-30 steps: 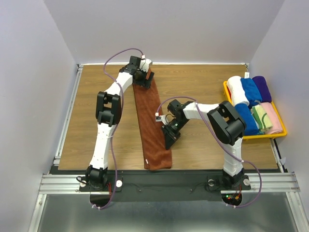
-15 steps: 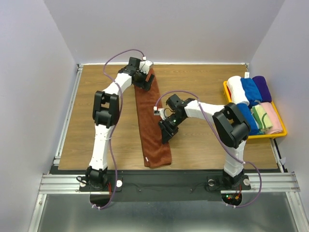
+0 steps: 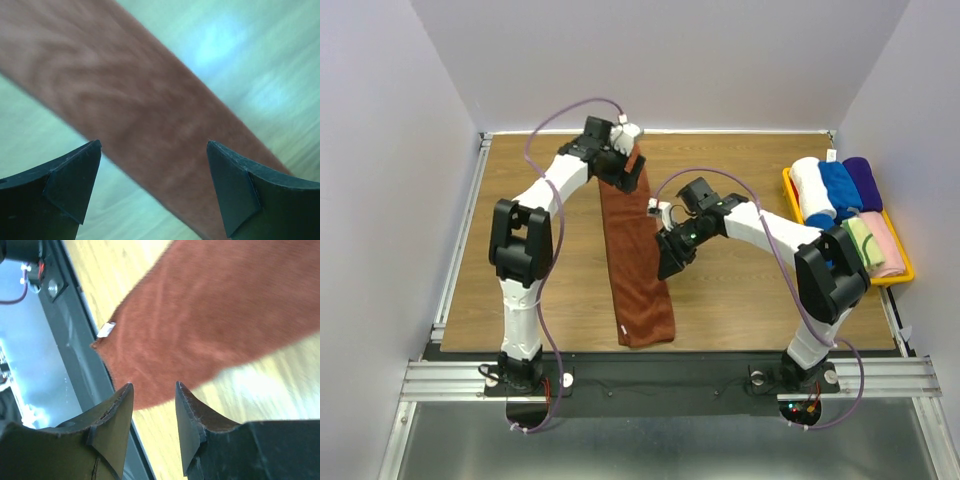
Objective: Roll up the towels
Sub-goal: Fold the towel
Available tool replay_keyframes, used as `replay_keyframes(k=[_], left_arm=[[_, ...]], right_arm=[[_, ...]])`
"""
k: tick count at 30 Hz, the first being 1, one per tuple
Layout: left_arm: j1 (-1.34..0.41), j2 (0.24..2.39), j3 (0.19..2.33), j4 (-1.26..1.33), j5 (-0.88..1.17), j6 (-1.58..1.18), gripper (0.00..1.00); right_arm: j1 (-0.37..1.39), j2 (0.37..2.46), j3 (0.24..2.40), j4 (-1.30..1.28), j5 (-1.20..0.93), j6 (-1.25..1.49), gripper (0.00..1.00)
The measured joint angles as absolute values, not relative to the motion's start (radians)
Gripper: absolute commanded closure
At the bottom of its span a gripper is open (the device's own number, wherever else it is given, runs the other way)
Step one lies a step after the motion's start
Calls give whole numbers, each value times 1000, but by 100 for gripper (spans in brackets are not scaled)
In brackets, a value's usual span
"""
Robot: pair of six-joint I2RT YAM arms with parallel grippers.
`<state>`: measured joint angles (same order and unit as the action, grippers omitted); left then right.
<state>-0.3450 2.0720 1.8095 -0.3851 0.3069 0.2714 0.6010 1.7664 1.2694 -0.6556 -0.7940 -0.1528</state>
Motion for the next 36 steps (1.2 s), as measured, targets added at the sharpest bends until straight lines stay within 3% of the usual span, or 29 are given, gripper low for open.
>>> replay_keyframes(k=[10,22,26,29,36], left_arm=[[-405,2210,1738,-408,299,217,2],[-379,2387,2031,-442,219,232,1],[-370,2365,2021,-446,212,261,1],[-364,2208,1820,-363,212,284,1],[-358,1520,1422,-186,260,334,1]], right_arm=[[483,1766,1259,-653,-797,-149,56],[483,1779,1259,-651,-797,-153,56],[483,1779,1259,-651,-797,-153,56],[482,1775,1259,-651,-797,-153,56],[478,1725,1237,-649,-801,-152,56]])
